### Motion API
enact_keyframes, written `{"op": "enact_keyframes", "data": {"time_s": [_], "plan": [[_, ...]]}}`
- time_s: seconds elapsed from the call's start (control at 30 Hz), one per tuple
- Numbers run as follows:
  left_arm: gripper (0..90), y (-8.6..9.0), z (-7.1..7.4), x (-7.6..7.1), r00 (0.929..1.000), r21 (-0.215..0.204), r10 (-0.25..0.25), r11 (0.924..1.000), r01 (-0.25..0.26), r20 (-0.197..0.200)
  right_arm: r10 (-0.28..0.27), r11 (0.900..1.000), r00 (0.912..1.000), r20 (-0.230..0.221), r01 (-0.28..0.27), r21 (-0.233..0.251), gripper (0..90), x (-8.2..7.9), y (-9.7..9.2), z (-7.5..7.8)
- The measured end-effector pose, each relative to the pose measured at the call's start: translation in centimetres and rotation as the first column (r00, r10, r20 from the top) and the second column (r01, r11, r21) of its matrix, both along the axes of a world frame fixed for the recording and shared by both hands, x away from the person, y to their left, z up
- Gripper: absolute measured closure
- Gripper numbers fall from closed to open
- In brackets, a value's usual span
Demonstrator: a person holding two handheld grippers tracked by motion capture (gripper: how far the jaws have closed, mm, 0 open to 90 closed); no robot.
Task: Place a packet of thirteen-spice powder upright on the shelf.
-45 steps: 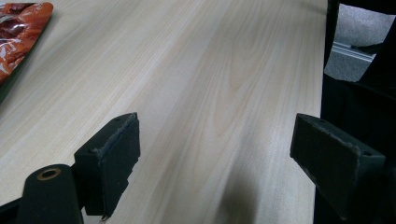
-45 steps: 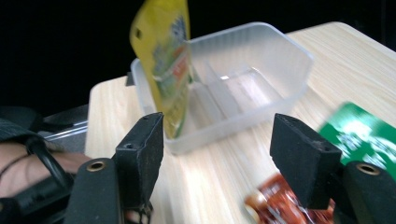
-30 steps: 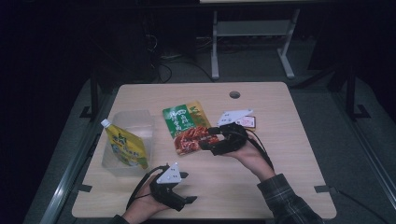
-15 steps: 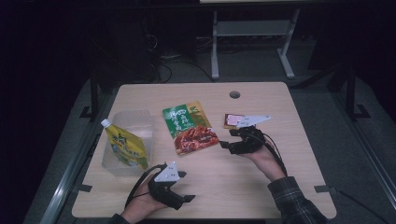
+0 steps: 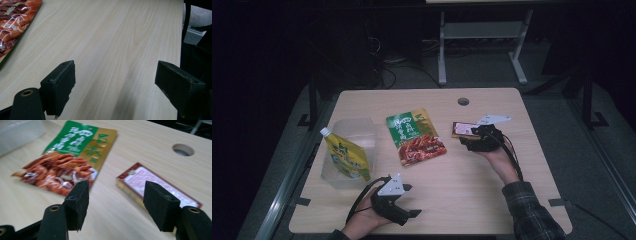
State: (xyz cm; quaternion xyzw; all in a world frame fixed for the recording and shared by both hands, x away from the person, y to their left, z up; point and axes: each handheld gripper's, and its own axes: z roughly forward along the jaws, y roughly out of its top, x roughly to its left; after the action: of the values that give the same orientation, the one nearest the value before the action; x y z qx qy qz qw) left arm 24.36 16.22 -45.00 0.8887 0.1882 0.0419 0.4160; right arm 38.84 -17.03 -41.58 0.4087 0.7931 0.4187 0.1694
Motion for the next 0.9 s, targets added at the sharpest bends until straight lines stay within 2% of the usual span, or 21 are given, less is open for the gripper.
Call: {"op": "enact_keyframes", "data": {"time_s": [0.07,0.1,0.2,0.23,0.27,0.33,0.47,0.5,0.6,0.73,0.77,0.8,0.9], "plan": [[16.1,0.1,0.0,0.1,1.0000,0.006,-0.003,1.0000,0.003,0.003,-0.027,0.9995,0.9996,0.009,0.027,0.013,39.1,0.7,-0.3,0.0],[16.1,0.1,0.0,0.1,1.0000,0.004,-0.004,1.0000,0.004,0.003,-0.041,0.9990,0.9992,-0.002,0.041,0.017,39.2,1.1,-0.4,0.0],[16.1,0.0,0.0,0.0,1.0000,-0.004,0.001,1.0000,-0.001,0.000,-0.063,0.9979,0.9980,-0.004,0.063,0.013,42.9,2.1,-0.5,0.0],[16.1,0.0,0.0,0.0,1.0000,-0.004,0.001,1.0000,-0.001,0.000,-0.070,0.9974,0.9975,0.008,0.070,0.019,45.6,2.4,-0.6,0.0],[16.0,0.0,0.0,0.0,1.0000,-0.004,0.001,1.0000,-0.001,-0.001,-0.076,0.9967,0.9971,-0.006,0.077,0.028,46.2,2.7,-0.6,-0.1],[16.1,0.0,0.0,-0.1,1.0000,-0.003,0.000,1.0000,0.000,0.000,-0.084,0.9964,0.9964,-0.009,0.084,0.007,49.2,3.2,-0.4,-0.1],[16.1,-0.1,-0.1,-0.1,1.0000,-0.001,-0.003,1.0000,0.003,0.000,-0.105,0.9944,0.9944,0.002,0.105,0.009,56.6,4.3,-0.1,-0.1],[16.1,-0.1,-0.1,-0.1,1.0000,0.003,-0.004,1.0000,0.004,0.000,-0.114,0.9935,0.9934,-0.012,0.114,0.004,58.7,4.7,0.1,-0.1],[16.1,-0.1,-0.1,-0.1,1.0000,0.004,-0.006,1.0000,0.005,0.002,-0.150,0.9879,0.9887,0.003,0.150,-0.039,65.8,5.8,0.5,-0.1],[16.1,-0.2,0.0,-0.2,1.0000,0.002,-0.004,1.0000,0.004,0.003,-0.191,0.9804,0.9810,0.035,0.193,-0.042,79.6,7.3,0.5,-0.3],[16.1,-0.2,0.0,-0.2,1.0000,0.003,-0.004,1.0000,0.004,0.005,-0.206,0.9777,0.9781,0.029,0.207,-0.034,82.2,7.6,0.4,-0.5],[16.1,-0.2,0.0,-0.2,1.0000,0.001,-0.003,1.0000,0.003,0.005,-0.222,0.9741,0.9749,0.008,0.223,-0.039,84.4,8.1,0.3,-0.8],[16.1,-0.2,0.0,-0.2,1.0000,0.002,-0.005,1.0000,0.005,0.004,-0.244,0.9685,0.9696,-0.012,0.243,-0.053,89.3,9.1,0.3,-1.4]]}}
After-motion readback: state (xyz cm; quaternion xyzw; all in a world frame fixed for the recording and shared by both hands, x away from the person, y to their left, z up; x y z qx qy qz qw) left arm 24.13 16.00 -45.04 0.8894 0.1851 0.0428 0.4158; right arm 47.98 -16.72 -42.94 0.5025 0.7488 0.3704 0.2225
